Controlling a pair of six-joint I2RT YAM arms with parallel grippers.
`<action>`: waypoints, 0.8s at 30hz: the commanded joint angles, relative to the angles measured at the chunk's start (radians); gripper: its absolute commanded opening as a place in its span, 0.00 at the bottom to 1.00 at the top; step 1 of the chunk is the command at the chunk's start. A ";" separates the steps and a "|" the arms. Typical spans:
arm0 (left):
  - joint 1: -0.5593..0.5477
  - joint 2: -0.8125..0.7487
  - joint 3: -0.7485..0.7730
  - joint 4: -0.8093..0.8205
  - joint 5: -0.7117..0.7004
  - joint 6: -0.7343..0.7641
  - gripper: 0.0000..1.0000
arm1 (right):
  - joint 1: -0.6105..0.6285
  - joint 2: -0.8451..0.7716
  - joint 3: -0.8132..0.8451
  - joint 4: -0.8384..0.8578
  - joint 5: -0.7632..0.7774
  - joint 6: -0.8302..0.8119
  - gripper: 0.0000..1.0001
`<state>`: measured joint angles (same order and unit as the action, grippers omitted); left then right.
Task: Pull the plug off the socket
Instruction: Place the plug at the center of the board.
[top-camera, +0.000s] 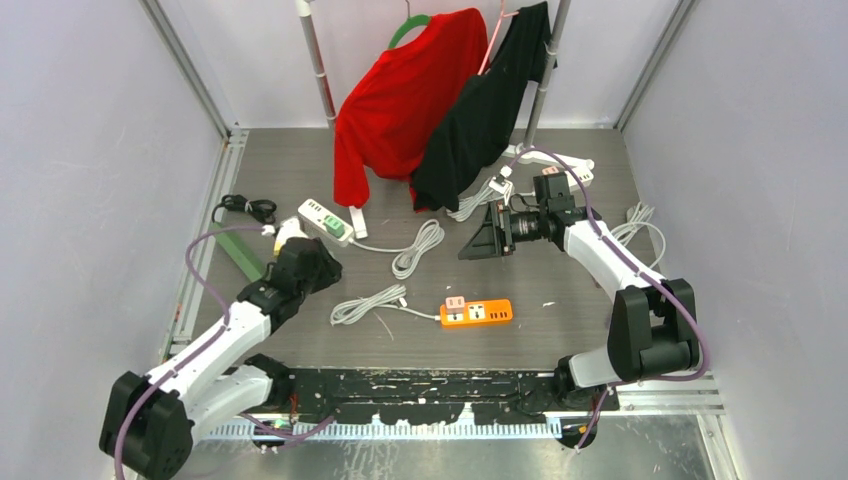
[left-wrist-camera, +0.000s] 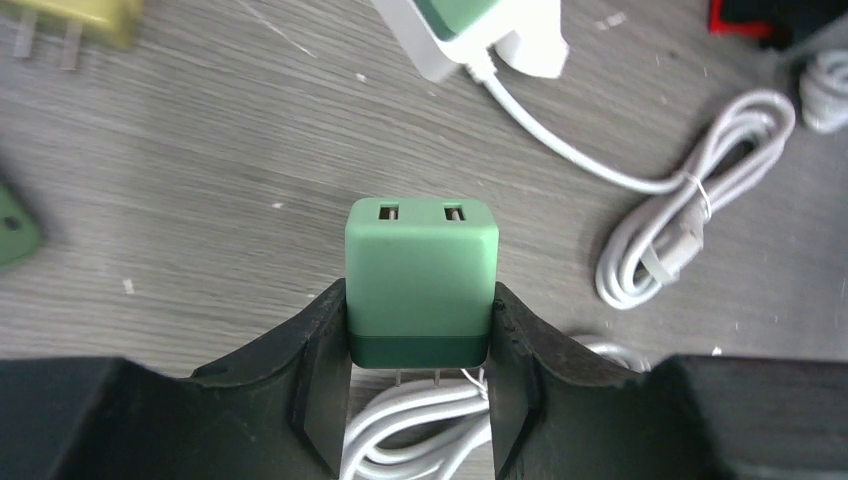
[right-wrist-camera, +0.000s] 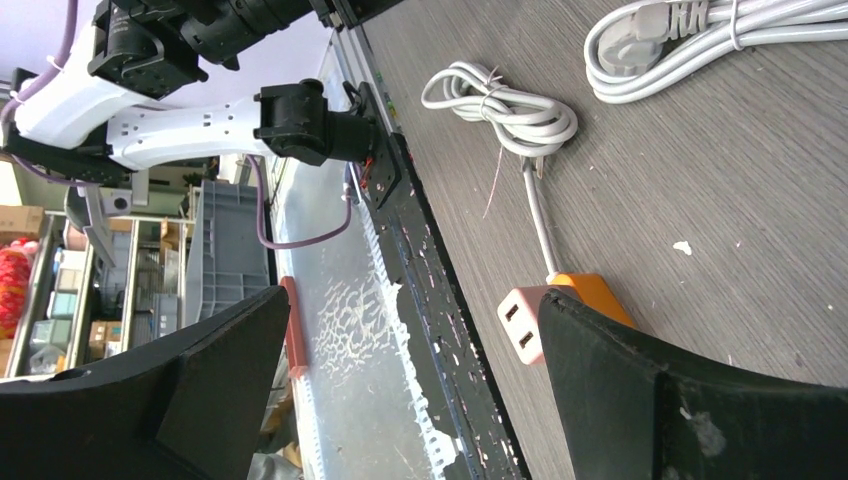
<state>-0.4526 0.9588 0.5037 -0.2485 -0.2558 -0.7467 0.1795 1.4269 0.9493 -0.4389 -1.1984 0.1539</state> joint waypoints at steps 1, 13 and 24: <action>0.037 -0.081 -0.021 0.003 -0.153 -0.098 0.11 | 0.003 -0.011 0.023 0.008 -0.010 -0.019 1.00; 0.113 -0.084 -0.053 -0.015 -0.173 -0.113 0.11 | 0.003 -0.013 0.024 0.004 -0.013 -0.020 1.00; 0.249 0.077 -0.015 0.005 -0.057 -0.112 0.13 | 0.003 -0.011 0.024 0.003 -0.017 -0.025 1.00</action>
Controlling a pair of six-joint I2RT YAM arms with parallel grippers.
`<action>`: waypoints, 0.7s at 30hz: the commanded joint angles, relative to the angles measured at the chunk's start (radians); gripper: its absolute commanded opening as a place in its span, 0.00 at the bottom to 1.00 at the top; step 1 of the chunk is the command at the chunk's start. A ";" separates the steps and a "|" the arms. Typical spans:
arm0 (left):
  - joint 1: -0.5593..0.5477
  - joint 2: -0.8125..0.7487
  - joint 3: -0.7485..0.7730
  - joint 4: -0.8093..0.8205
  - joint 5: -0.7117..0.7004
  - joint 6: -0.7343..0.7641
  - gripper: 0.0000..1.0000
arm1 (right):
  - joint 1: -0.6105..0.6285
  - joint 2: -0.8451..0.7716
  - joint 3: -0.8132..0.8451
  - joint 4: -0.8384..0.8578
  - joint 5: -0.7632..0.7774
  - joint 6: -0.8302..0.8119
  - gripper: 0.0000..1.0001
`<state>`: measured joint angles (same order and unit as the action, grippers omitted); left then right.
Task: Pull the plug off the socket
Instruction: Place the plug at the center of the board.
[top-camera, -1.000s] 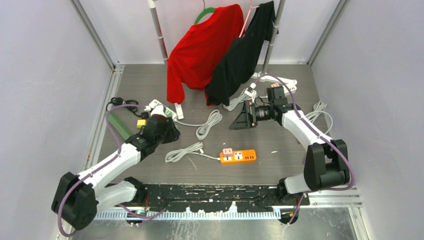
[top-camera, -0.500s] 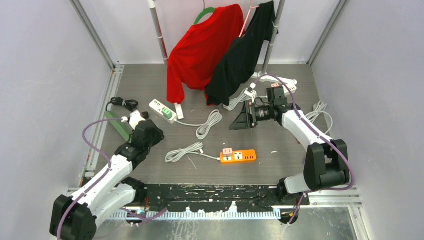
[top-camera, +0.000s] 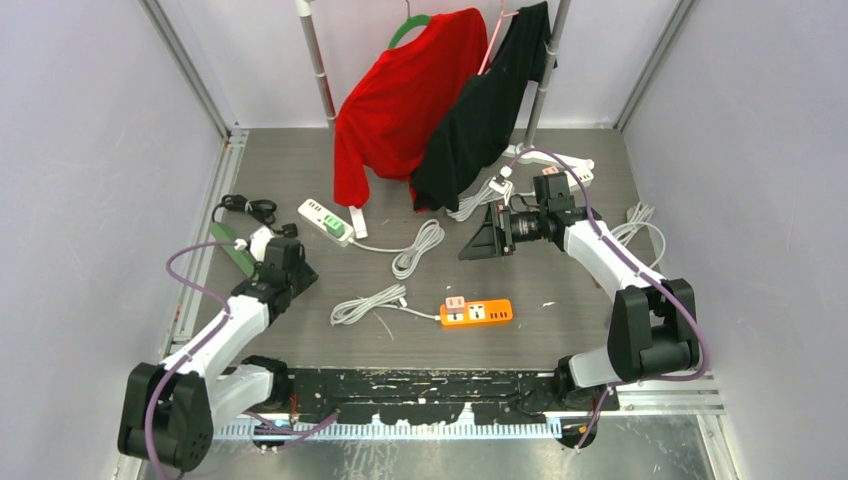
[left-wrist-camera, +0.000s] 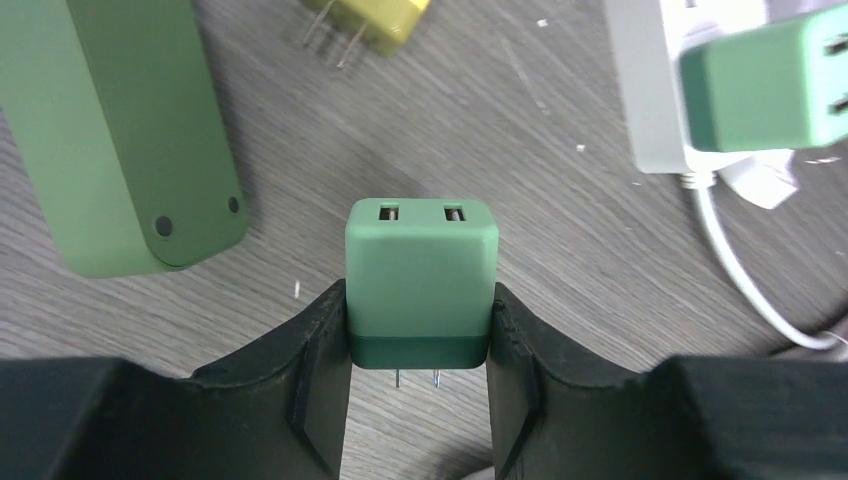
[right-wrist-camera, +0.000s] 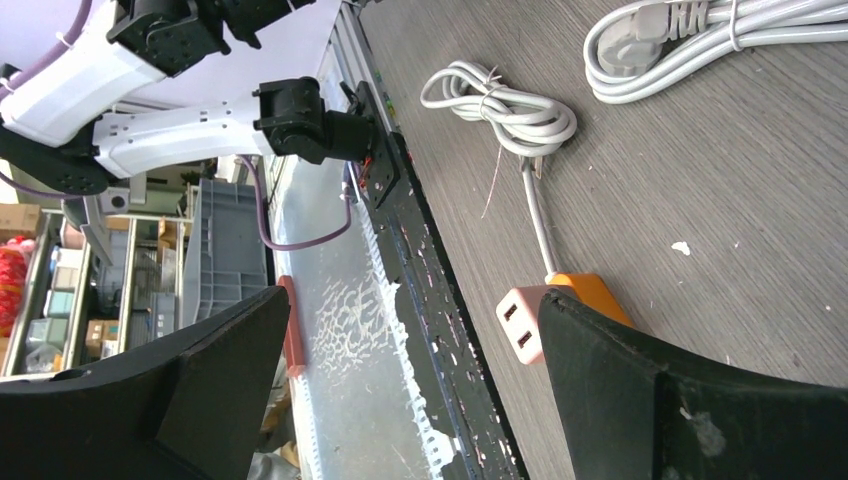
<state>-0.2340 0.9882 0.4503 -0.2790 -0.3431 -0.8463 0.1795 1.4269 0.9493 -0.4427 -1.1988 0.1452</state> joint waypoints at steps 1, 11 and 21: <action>0.035 0.068 0.052 0.021 0.026 -0.022 0.14 | 0.003 -0.011 0.023 0.007 -0.016 -0.017 1.00; 0.066 0.357 0.247 -0.180 -0.019 -0.062 0.53 | 0.003 -0.011 0.022 0.006 -0.015 -0.020 1.00; 0.082 0.413 0.343 -0.306 0.017 -0.063 0.91 | 0.002 -0.014 0.032 -0.034 0.000 -0.070 1.00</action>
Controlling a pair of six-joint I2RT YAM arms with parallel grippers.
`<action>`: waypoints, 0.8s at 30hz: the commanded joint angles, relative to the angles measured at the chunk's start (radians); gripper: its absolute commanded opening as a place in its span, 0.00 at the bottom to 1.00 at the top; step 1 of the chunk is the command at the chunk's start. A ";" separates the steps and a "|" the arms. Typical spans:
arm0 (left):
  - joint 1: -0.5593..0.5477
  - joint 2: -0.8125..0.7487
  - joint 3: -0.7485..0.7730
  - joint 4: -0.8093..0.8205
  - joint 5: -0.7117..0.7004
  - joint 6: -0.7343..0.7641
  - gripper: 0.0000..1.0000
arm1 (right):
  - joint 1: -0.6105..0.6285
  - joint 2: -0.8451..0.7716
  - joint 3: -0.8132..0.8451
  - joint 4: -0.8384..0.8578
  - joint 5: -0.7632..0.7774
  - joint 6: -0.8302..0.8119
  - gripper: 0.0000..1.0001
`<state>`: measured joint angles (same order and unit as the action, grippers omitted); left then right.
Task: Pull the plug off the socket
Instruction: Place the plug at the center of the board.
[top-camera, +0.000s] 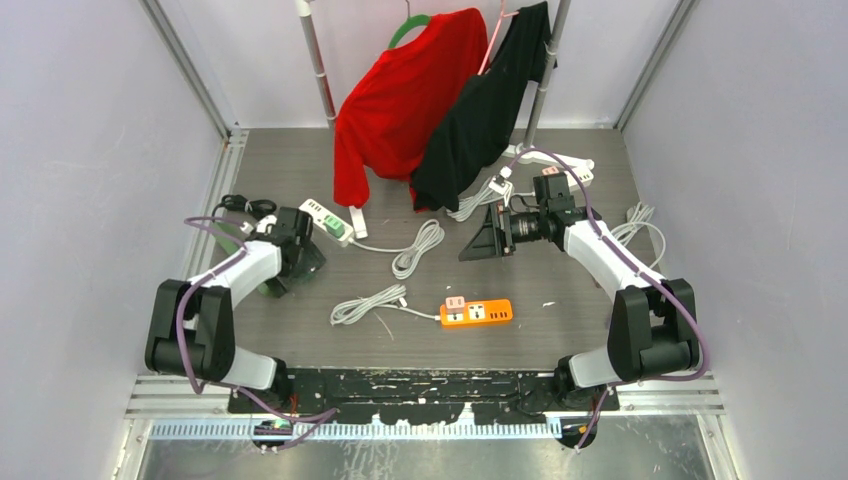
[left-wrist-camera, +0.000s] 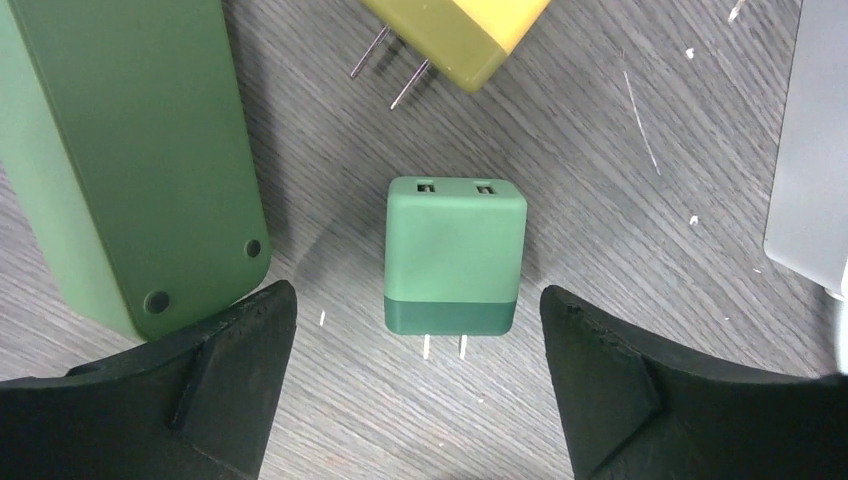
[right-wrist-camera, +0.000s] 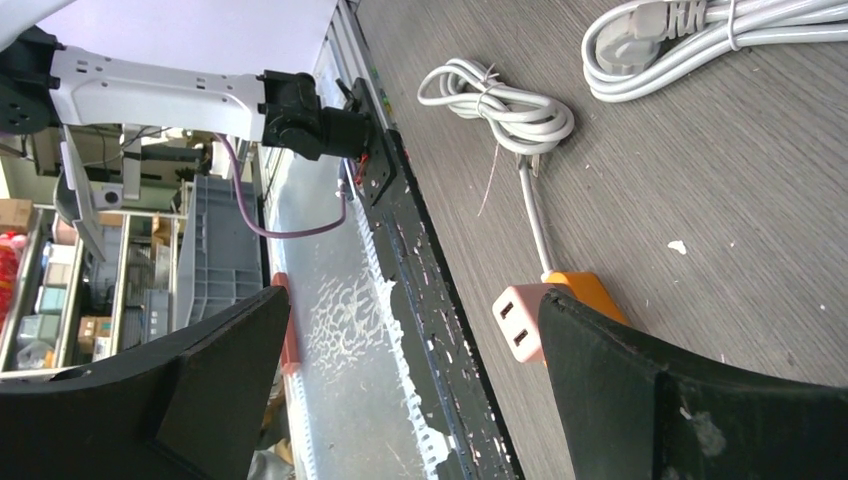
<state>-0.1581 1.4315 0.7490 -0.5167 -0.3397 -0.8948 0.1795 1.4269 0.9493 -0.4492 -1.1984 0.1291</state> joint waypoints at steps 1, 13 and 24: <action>0.006 -0.059 0.043 -0.070 0.036 -0.013 0.92 | 0.003 -0.017 0.040 -0.051 0.008 -0.079 1.00; 0.007 -0.547 -0.146 0.273 0.619 0.103 0.92 | -0.025 -0.223 0.011 -0.079 0.201 -0.387 1.00; -0.316 -0.622 -0.443 1.115 0.945 0.153 0.95 | 0.127 -0.250 -0.045 -0.371 0.076 -1.020 0.98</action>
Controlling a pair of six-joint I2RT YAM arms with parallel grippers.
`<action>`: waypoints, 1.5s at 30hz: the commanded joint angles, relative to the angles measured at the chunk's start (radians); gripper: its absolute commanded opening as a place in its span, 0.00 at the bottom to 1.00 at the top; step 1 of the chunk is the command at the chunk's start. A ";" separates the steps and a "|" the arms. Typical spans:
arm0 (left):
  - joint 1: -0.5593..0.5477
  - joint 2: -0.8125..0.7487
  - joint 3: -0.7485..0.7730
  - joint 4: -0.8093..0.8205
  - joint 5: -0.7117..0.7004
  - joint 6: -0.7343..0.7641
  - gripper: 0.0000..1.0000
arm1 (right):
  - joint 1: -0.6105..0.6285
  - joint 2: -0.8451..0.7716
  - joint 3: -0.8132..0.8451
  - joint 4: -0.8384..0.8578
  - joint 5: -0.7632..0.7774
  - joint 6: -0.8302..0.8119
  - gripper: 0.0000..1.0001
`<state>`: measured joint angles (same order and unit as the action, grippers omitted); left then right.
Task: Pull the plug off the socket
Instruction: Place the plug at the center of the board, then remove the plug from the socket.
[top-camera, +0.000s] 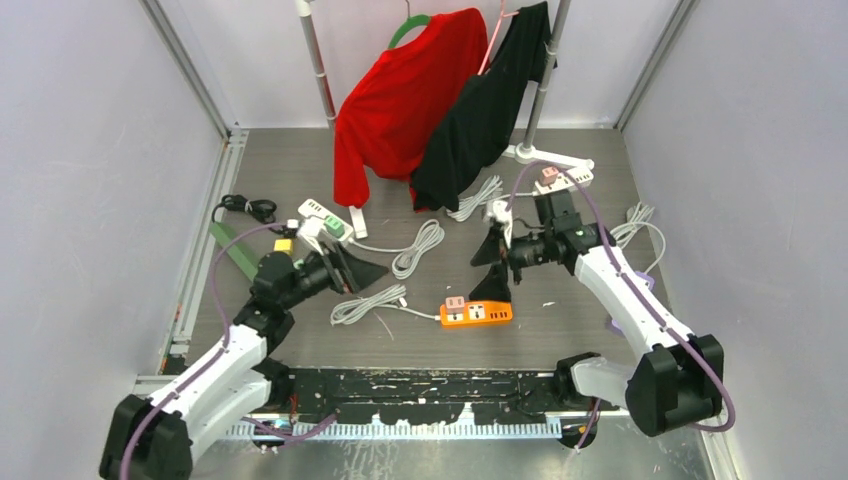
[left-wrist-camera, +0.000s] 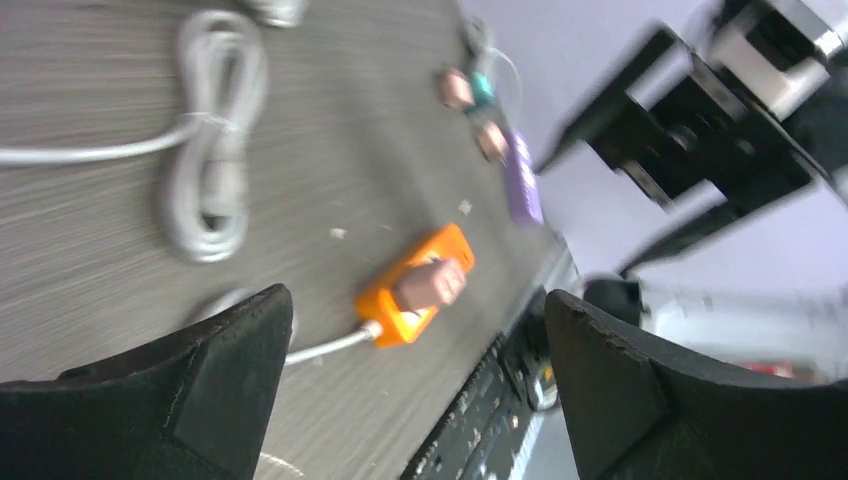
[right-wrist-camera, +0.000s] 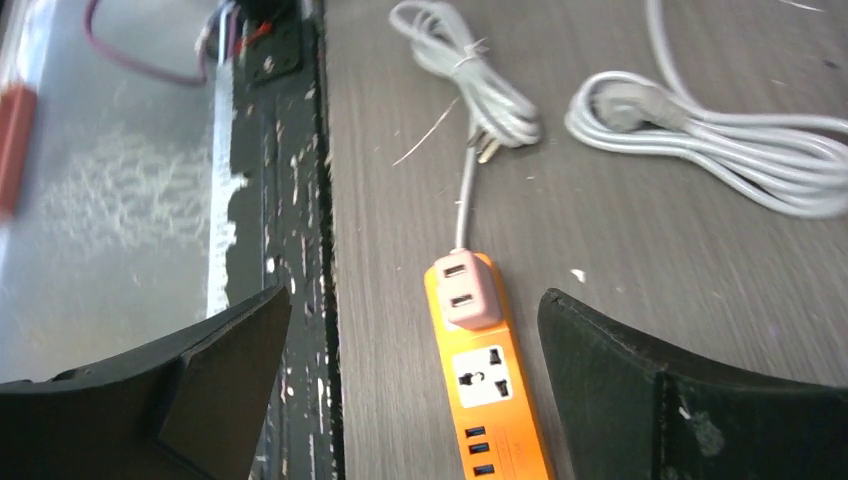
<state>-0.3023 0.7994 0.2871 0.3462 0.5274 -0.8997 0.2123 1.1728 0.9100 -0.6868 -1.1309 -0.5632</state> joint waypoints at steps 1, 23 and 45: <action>-0.235 0.017 0.016 0.232 0.022 0.221 0.94 | 0.128 0.007 -0.017 -0.140 0.037 -0.395 0.98; -0.557 0.212 -0.099 0.376 -0.404 0.545 0.95 | 0.419 0.103 -0.132 0.198 0.503 -0.291 0.83; -0.798 0.515 -0.048 0.655 -0.386 1.067 0.98 | 0.432 0.110 -0.100 0.049 0.518 -0.462 0.09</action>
<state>-1.0924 1.2003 0.1825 0.8238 0.1349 0.0395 0.6640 1.3193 0.7799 -0.5560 -0.5858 -0.9398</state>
